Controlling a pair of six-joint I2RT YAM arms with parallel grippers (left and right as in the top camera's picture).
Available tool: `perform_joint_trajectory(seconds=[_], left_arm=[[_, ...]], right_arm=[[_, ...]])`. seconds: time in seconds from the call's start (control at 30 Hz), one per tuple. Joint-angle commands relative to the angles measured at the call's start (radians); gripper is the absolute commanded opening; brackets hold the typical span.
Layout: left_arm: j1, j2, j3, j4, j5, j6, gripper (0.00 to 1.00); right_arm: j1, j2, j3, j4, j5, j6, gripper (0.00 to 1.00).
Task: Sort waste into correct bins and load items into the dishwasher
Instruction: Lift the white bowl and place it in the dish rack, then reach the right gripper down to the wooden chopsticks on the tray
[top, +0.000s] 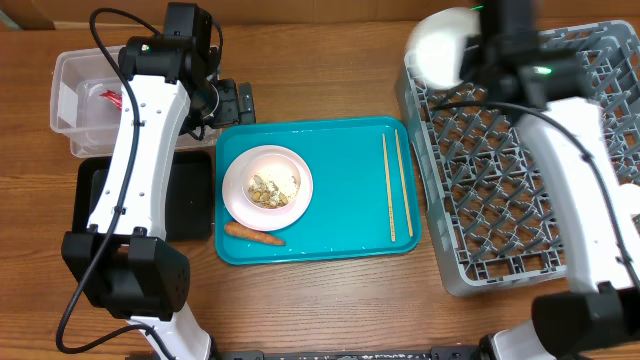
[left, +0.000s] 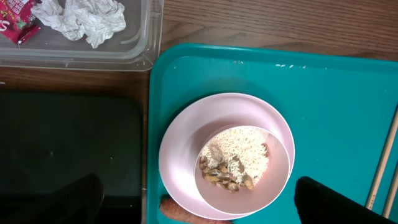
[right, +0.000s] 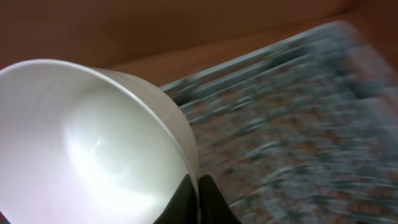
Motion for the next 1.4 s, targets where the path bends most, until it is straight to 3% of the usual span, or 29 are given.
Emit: perform_joint_trajectory(seconds=[0.0,0.13,0.23,0.6,0.87,1.1,1.3,1.33,1.37], left_arm=[[-0.004,0.006,0.018,0.003,-0.006,-0.005,1.0],[-0.006,0.006,0.018,0.003,-0.006,-0.006,1.0],[-0.007,0.006,0.018,0.001,-0.006,-0.005,1.0],[-0.007,0.006,0.018,-0.005,-0.002,-0.005,1.0],[-0.007,0.006,0.018,-0.005,0.003,-0.006,1.0],[-0.007,0.006,0.018,-0.004,0.02,-0.005,1.0],[-0.007,0.006,0.018,-0.005,0.02,-0.005,1.0],[-0.007,0.006,0.018,-0.005,0.02,-0.005,1.0],[-0.007,0.006,0.018,-0.005,0.02,-0.005,1.0]], right_arm=[[-0.061,0.024,-0.012,0.034,0.54,0.027,0.04],[-0.158,0.047,-0.06,0.229,0.843,0.027,0.04],[-0.244,0.096,-0.061,0.311,0.848,-0.027,0.04],[-0.46,0.335,-0.061,0.327,0.848,-0.033,0.04],[-0.433,0.465,-0.061,0.334,0.773,-0.025,0.04],[-0.342,0.478,-0.061,0.314,0.651,-0.025,0.04],[-0.263,0.478,-0.061,0.225,0.633,-0.021,0.13],[-0.256,0.478,-0.061,0.209,0.632,-0.021,0.19],[-0.246,0.478,-0.061,0.181,0.633,-0.021,0.38]])
